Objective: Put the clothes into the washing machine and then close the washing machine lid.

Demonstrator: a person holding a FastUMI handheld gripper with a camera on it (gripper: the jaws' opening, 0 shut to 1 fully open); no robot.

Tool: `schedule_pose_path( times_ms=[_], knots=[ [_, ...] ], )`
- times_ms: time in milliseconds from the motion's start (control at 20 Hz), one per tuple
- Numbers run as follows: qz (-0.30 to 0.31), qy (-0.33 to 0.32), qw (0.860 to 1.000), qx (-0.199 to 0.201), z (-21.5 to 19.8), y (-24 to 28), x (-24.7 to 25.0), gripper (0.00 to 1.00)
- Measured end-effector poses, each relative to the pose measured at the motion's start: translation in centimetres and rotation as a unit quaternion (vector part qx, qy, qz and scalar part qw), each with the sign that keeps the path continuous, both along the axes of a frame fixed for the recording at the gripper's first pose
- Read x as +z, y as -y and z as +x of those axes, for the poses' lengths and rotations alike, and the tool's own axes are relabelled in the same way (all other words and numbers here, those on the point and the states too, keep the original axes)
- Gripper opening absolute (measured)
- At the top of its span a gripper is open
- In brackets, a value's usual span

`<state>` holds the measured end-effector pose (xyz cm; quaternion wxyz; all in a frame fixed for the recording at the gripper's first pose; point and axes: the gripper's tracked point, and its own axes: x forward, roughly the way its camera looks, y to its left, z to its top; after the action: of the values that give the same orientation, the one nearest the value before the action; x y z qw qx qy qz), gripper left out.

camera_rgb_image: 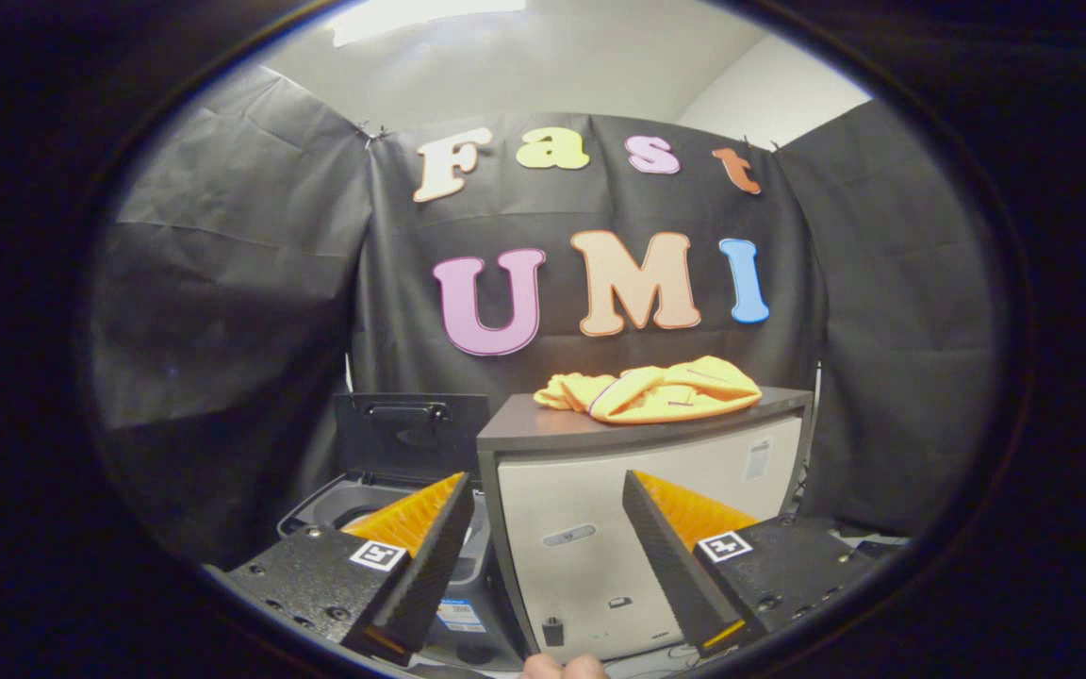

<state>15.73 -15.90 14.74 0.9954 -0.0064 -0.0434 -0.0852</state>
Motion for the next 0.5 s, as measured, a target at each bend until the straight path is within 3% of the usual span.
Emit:
schedule_pose_path(
  times_ms=[500],
  knots=[
    [-0.037, -0.018, 0.998, -0.045, 7.6, 5.6, 5.6, 0.97]
  ],
)
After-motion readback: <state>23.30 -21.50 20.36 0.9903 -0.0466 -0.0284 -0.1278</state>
